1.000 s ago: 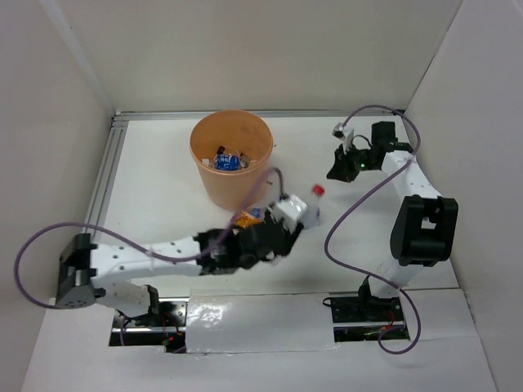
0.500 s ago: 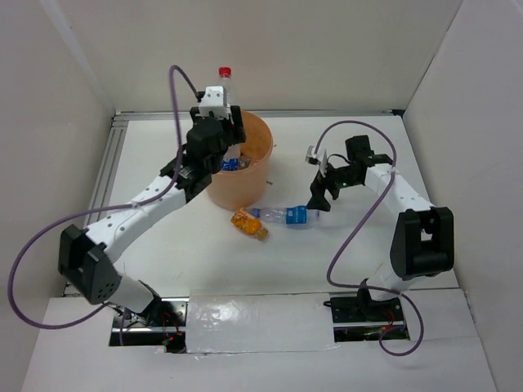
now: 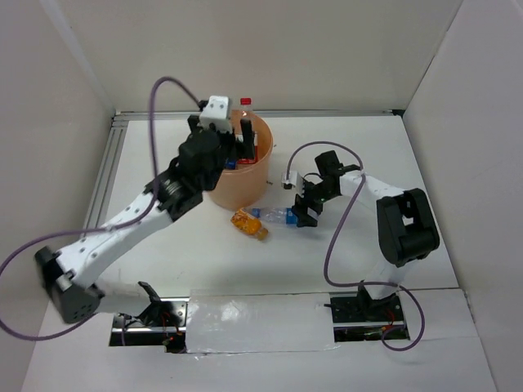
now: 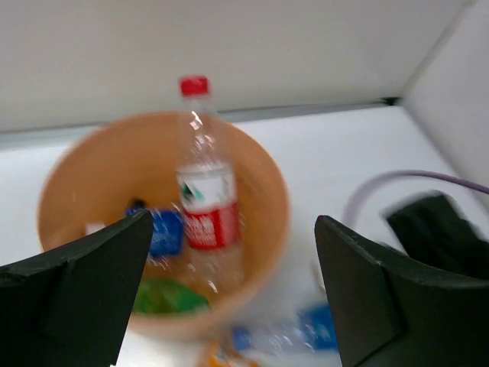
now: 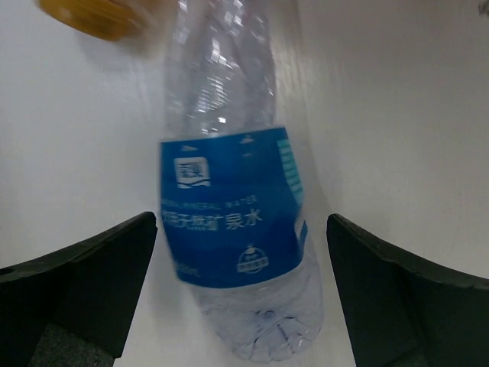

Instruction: Put the plastic bottles in the bin

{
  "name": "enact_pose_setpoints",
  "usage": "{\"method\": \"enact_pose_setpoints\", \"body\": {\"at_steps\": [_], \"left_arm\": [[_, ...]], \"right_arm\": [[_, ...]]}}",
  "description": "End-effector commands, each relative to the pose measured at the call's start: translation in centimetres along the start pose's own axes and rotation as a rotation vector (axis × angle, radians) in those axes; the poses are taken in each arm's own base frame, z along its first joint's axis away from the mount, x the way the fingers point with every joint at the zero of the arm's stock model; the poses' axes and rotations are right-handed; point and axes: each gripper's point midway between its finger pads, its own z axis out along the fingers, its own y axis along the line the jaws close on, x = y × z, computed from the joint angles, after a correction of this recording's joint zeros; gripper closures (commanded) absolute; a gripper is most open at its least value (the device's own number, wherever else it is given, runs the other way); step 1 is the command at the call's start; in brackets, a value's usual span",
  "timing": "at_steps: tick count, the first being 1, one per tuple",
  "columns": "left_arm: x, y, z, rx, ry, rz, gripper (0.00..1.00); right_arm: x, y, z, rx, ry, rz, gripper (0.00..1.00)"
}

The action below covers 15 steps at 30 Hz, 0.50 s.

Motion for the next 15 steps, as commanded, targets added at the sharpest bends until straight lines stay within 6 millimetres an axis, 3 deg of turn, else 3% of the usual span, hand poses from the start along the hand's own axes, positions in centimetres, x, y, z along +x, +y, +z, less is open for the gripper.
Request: {"method": "enact_pose_setpoints", "body": {"at_steps": [1, 2, 3, 6, 7, 10, 11, 13, 15], "left_arm": [[1.6, 0.3, -6.3, 0.034, 0.042, -0.083, 0.00], [3.0, 0.2, -7.4, 0.032, 0.073, -0.177, 0.00], [5.9, 0.3, -9.3, 0.055, 0.122, -0.200, 0.00], [11.3, 0.8, -11.6, 0.010, 0.230, -0.378, 0.02], [14.2, 1.5, -12.4, -0.015, 0.277, -0.403, 0.02], [19.1, 2.0, -13.2, -0.085, 0.359, -0.575, 0.02], [19.9, 2.2, -13.3, -0.103, 0.369, -0.602, 0.02], [21.2, 2.2, -13.1, -0.155, 0.383, -0.685, 0.00], [22.5, 2.2, -12.9, -0.194, 0.405, -0.721, 0.00]], "right_arm": [[0.8, -3.2, 0.8, 0.154, 0.045, -0.015, 0.01], [1.1, -3.3, 0.8, 0.164, 0.054, -0.006, 0.01], [1.4, -3.0, 1.1, 0.158, 0.068, -0.017, 0.01], [1.5, -2.6, 1.1, 0.139, 0.072, -0.029, 0.06], [1.8, -1.9, 0.9, 0.119, 0.087, -0.022, 0.16], [1.0, -0.2, -0.4, 0.041, 0.063, -0.023, 0.43], [0.7, 0.2, -1.1, 0.027, 0.050, -0.021, 0.59], [-0.7, 0.4, -3.2, 0.020, -0.008, -0.049, 0.73], [-3.1, 0.7, -6.5, 0.060, -0.056, -0.115, 0.87]]}}
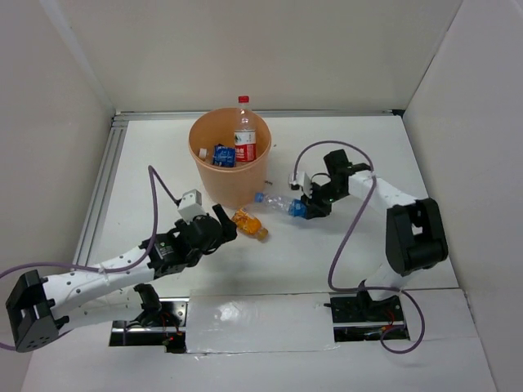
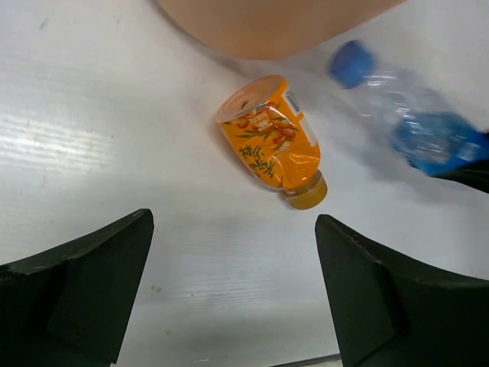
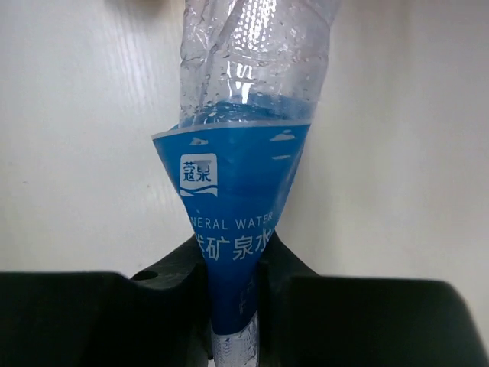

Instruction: Put the plastic bottles in the bin

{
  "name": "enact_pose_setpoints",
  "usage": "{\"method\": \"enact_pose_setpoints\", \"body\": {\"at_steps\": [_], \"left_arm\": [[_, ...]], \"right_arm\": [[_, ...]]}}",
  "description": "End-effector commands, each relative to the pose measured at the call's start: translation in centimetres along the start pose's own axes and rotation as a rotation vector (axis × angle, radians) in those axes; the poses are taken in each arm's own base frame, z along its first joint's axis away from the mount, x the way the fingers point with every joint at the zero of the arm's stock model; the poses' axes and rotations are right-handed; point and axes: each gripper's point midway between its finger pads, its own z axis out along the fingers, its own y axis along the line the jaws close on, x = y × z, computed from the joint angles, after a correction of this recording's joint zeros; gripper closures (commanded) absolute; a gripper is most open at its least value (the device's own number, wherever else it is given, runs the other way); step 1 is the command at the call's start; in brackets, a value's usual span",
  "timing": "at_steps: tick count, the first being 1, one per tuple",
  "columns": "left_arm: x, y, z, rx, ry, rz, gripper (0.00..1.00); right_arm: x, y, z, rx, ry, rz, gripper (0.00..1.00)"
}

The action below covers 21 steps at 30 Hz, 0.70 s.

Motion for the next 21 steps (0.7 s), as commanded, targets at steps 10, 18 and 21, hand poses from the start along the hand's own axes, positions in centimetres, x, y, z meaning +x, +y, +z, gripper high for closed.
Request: {"method": "enact_pose_setpoints", "body": {"at_steps": [10, 18, 21], "left_arm": [[1.2, -2.9, 3.2, -0.018, 0.068, -0.429, 0.00], [2.0, -2.3, 5.3, -0.038, 0.087, -0.472, 0.00], [2.4, -2.1, 6.0, -0.052, 0.094, -0.482, 0.00]], "right_arm": [[-21.9, -0.9, -19.9, 0.261, -0.507, -0.341, 0.90], [-34.6, -2.9, -16.9, 0.205, -0.700, -0.435, 0.78], [-36.7, -4.2, -13.4, 0.143, -0.713, -0.388, 0.65]]}}
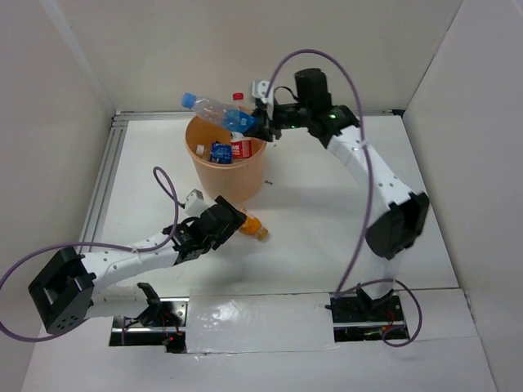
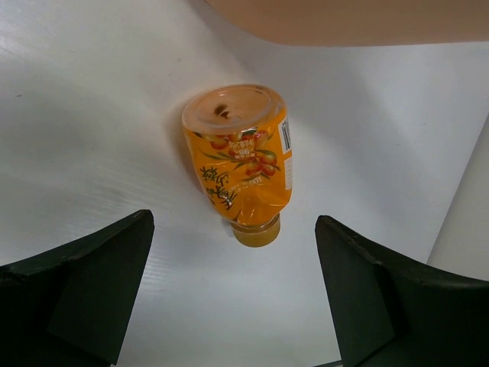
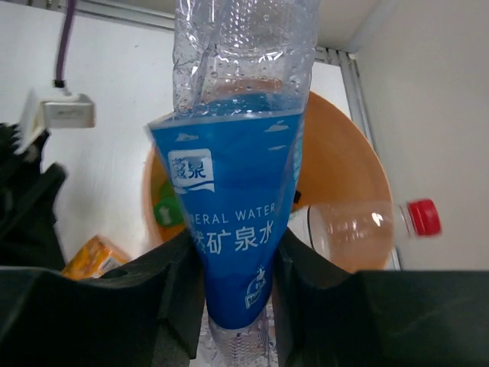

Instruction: Put the plastic bottles in the bin

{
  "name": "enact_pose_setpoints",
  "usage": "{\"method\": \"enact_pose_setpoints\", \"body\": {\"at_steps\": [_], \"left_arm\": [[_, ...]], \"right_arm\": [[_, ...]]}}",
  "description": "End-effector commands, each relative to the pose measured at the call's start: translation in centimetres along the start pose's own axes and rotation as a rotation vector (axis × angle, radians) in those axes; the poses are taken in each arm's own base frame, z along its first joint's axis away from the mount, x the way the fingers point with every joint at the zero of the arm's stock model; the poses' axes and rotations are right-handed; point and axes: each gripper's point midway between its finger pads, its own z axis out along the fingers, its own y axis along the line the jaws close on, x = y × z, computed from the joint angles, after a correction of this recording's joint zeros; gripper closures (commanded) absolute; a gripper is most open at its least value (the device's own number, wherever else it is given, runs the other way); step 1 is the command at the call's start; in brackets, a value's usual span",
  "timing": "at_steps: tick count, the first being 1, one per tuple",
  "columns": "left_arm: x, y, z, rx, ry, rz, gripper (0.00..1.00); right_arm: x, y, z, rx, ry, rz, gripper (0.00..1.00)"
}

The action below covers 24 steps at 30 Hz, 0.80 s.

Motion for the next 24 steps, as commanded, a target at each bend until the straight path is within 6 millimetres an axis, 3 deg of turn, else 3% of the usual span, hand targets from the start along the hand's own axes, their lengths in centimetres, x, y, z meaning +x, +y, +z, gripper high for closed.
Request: {"method": "enact_pose_setpoints", "body": {"at_steps": [1, 2, 3, 5, 6, 7, 11, 12, 13, 15, 16, 18, 19, 21, 22, 24], "left_arm": [[0.0, -1.7, 0.7, 0.045, 0.000, -0.065, 0.00], [0.2, -1.0, 1.3, 0.020, -0.006, -0.053, 0.00], [0.2, -2.1, 1.4, 0.034, -0.008, -0.060, 0.00], [0.7, -2.6, 1.8, 0.030, 0.000, -0.050, 0.00], [1.0, -2.7, 2.4, 0.010, 0.002, -0.039, 0.00], [1.6, -2.7, 2.5, 0.001, 0.013, -0.024, 0.00], [2.7, -2.4, 3.6, -0.028, 0.010, -0.010, 0.00], [2.8, -2.6, 3.8, -0.029, 0.010, -0.009, 0.00], [3.1, -2.5, 4.3, -0.041, 0.011, -0.003, 0.00], [2.8, -2.2, 4.9, -0.074, -0.020, -0.028, 0.00], [2.9, -2.5, 5.1, -0.082, -0.021, -0.038, 0.00], [3.0, -1.1, 6.2, -0.148, -0.048, -0.019, 0.00], [2.9, -1.8, 6.5, -0.158, -0.057, -0.013, 0.00], [3.7, -0.4, 7.5, -0.229, -0.066, 0.028, 0.02], [4.1, 0.2, 7.4, -0.259, -0.062, 0.042, 0.06], [4.0, 0.2, 7.7, -0.259, -0.072, 0.044, 0.14]], "right_arm": [[0.5, -1.8, 4.4, -0.007, -0.044, 0.091, 0.57], [0.9, -2.0, 4.9, -0.008, -0.043, 0.138, 0.47], [1.3, -2.4, 5.7, -0.019, -0.052, 0.154, 0.26], [1.4, -2.3, 5.9, -0.020, -0.052, 0.193, 0.03], [2.4, -2.3, 5.8, -0.019, -0.037, 0.212, 0.00], [1.2, -2.1, 5.0, -0.012, -0.049, 0.206, 0.00], [1.0, -2.7, 0.9, 0.057, -0.040, 0.231, 0.00], [2.8, -1.9, 0.2, 0.059, -0.011, 0.270, 0.00], [2.5, -2.1, -2.2, 0.090, -0.016, 0.268, 0.00], [3.7, -1.4, -4.4, 0.113, 0.001, 0.311, 0.00], [5.2, -0.5, -6.2, 0.132, 0.015, 0.344, 0.00], [6.6, 0.6, -8.1, 0.153, 0.030, 0.382, 0.00], [8.0, 1.9, -9.6, 0.173, 0.046, 0.428, 0.00], [9.0, 3.5, -10.8, 0.175, 0.054, 0.455, 0.00], [11.0, 4.9, -11.4, 0.180, 0.081, 0.504, 0.00], [11.1, 6.4, -12.6, 0.200, 0.089, 0.490, 0.00]]}}
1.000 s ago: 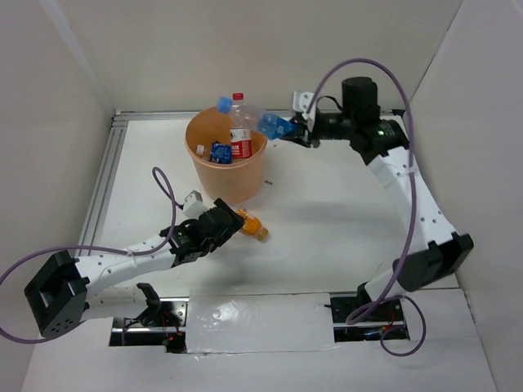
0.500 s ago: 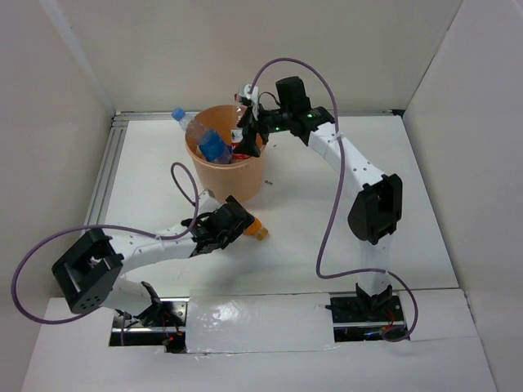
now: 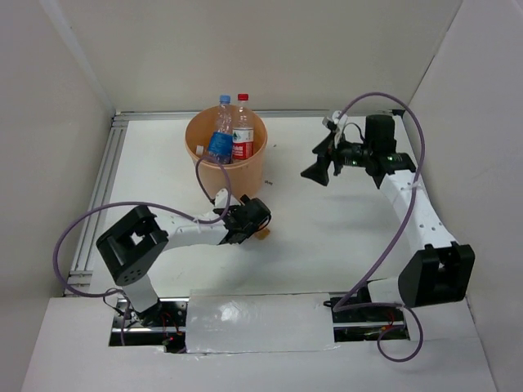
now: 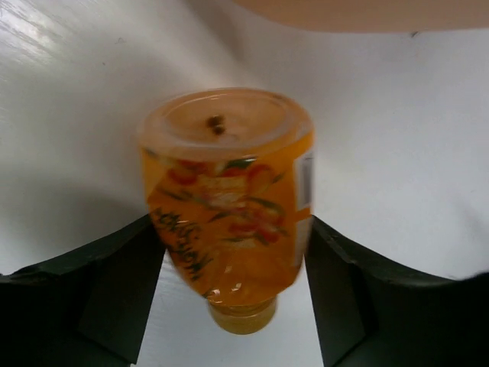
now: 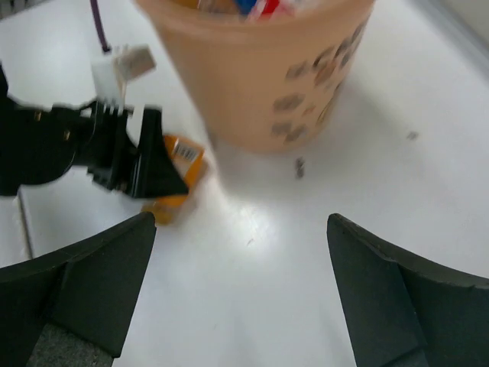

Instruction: Put the plastic bottles in the bin

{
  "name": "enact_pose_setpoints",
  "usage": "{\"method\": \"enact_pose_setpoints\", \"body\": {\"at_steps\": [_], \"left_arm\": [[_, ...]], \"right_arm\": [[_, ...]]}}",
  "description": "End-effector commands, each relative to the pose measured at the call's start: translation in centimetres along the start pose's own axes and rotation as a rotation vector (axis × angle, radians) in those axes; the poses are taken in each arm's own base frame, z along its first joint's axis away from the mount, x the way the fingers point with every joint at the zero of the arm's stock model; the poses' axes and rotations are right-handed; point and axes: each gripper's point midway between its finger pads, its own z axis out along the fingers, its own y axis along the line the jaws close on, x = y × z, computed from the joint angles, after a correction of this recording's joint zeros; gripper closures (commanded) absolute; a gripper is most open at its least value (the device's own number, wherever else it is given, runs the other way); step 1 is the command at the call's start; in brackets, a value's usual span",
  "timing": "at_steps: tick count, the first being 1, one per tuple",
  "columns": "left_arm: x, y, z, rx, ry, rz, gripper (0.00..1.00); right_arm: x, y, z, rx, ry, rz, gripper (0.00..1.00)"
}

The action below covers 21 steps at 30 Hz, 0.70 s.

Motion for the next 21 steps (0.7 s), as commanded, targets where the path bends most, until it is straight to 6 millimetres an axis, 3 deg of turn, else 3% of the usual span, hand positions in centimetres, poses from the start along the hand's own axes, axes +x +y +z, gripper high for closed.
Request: {"method": "enact_pose_setpoints", "body": {"at_steps": [1, 4, 6, 7, 10, 11, 12, 13, 15, 16, 17, 18, 19, 20, 21], "left_arm": [[-0.2, 1.7, 0.6, -0.062, -0.047, 0.007, 0.20], [-0.2, 2.3, 0.0, -0.049, -0.050, 0.037, 0.63], [-0.7, 2.1, -1.1, -0.020, -0.056, 0.076, 0.87], [-0.5, 1.7, -2.0, 0.009, -0.055, 0.144, 0.93], [-0.4, -0.4, -6.9, 0.149, -0.053, 0.326, 1.00], [0.3, -1.8, -9.6, 0.221, -0.049, 0.376, 1.00], [-1.1, -3.8, -12.8, 0.315, -0.086, 0.383, 1.00], [-1.7, -5.3, -14.8, 0.396, -0.120, 0.483, 1.00], [-3.7, -8.8, -19.1, 0.543, -0.173, 0.509, 1.00], [-5.9, -10.1, -21.2, 0.589, -0.242, 0.484, 1.00], [-7.8, -11.4, -22.4, 0.616, -0.322, 0.519, 1.00], [-10.7, -12.8, -23.5, 0.619, -0.394, 0.487, 1.00], [-12.7, -13.4, -23.8, 0.607, -0.444, 0.476, 1.00], [-14.5, -13.9, -23.5, 0.581, -0.492, 0.490, 1.00], [-18.0, -14.6, -23.2, 0.557, -0.560, 0.430, 1.00]], "right_arm": [[3.1, 2.3, -1.3, -0.033, 0.013, 0.050, 0.00], [4.1, 2.9, -2.8, -0.003, 0.007, 0.050, 0.00], [5.8, 3.2, -3.9, 0.010, 0.020, 0.077, 0.00], [6.7, 3.5, -4.1, 0.004, 0.025, 0.097, 0.00], [8.5, 3.0, -5.3, 0.076, 0.045, 0.180, 0.00], [10.8, 2.1, -5.7, 0.173, 0.094, 0.238, 0.00], [11.7, 1.7, -5.8, 0.209, 0.113, 0.262, 0.00], [12.8, 1.6, -6.1, 0.223, 0.140, 0.256, 0.00], [14.9, 2.3, -6.3, 0.210, 0.183, 0.299, 0.00], [15.7, 2.5, -6.3, 0.187, 0.195, 0.293, 0.09], [15.9, 2.8, -6.1, 0.169, 0.199, 0.296, 0.38], [16.8, 3.3, -5.9, 0.151, 0.207, 0.323, 0.53], [16.7, 3.0, -5.9, 0.156, 0.200, 0.310, 0.63], [17.1, 3.1, -5.9, 0.163, 0.212, 0.317, 0.79], [17.3, 2.9, -6.0, 0.172, 0.219, 0.316, 0.84]]}}
